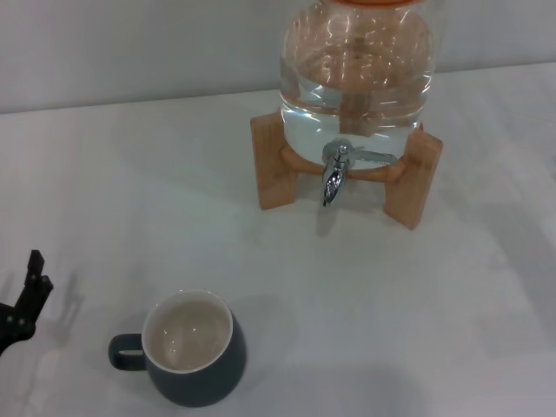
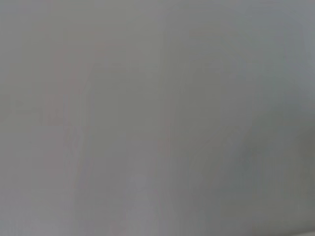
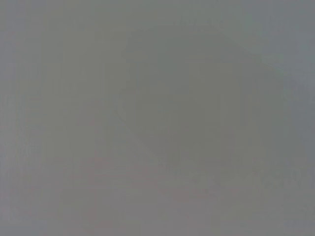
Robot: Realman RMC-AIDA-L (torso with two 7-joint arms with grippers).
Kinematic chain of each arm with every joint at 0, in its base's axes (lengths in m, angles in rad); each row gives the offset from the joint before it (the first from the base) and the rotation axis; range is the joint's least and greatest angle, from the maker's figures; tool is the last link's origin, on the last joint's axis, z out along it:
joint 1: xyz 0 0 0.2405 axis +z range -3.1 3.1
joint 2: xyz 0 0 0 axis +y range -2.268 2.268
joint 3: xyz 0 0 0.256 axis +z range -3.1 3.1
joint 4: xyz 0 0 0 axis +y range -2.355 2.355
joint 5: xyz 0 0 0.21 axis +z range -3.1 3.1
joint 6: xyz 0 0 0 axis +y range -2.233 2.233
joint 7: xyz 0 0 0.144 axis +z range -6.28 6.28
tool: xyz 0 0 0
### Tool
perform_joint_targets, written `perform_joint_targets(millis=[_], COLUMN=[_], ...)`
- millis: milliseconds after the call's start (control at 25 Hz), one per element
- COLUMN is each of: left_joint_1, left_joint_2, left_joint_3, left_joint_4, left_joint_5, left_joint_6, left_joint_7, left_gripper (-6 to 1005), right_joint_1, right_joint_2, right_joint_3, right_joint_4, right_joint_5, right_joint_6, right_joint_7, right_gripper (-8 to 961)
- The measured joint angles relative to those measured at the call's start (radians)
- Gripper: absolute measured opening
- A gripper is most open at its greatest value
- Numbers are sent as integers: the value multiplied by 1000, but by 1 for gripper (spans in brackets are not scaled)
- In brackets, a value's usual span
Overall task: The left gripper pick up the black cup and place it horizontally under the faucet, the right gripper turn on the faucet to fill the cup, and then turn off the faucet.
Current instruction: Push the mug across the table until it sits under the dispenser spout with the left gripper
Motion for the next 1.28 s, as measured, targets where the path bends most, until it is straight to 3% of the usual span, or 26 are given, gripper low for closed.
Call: perform_joint_targets(millis=[1280], left_joint_1=[153], left_joint_2=[-4], left_joint_3=[129], left_joint_4=[131], left_joint_5=[-8], left_joint_6=[82], left_joint_7=[97], left_gripper=[883], right_joint_1=[-2], right_joint_2=[0], right_joint_3=[1], right_joint_4=[-3], right_joint_5=[-4], right_joint_6=[16], right_joint_7=[-1], right_gripper=[868])
